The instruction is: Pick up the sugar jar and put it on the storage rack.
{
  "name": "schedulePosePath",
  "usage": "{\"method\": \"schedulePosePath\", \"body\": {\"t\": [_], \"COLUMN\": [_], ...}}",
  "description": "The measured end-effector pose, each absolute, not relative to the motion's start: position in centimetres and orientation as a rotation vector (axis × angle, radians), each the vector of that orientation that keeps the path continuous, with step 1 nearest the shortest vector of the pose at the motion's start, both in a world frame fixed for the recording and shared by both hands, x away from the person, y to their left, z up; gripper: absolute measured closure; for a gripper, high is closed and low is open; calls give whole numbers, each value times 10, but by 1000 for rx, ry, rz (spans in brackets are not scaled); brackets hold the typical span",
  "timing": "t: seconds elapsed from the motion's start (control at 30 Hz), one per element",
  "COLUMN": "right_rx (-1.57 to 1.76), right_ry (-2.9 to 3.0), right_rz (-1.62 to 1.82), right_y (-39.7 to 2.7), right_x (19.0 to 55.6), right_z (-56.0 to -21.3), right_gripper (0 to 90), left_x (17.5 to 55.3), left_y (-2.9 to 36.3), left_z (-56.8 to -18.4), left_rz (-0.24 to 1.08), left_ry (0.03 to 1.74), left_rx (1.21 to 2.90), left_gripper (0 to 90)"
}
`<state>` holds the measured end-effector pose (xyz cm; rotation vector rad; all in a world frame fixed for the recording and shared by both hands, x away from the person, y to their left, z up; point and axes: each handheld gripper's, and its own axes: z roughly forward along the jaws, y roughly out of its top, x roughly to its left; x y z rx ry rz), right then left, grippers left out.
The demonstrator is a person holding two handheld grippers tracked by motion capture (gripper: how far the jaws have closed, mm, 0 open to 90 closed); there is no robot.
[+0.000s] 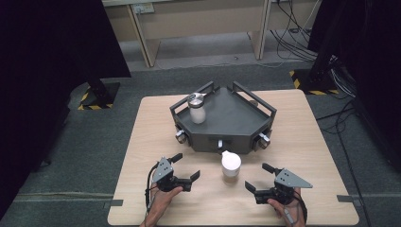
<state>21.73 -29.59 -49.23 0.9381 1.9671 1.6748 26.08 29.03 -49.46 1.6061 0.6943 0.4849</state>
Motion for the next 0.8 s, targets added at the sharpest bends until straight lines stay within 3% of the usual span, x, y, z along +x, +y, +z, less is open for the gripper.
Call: {"method": "schedulePosePath", "body": {"t": [0.8], "right_rx": [937], "right_ry": [1968], "right_rz": [1673], "right_y": [-296], "right_x": [217], "right_z": [-492], "right_gripper": [8], "left_x": [260], "left_y": [293], "left_z": [-496], "left_rz": [491], "left_ry": [715], "left_rx": [1595], "left_gripper": [7]}}
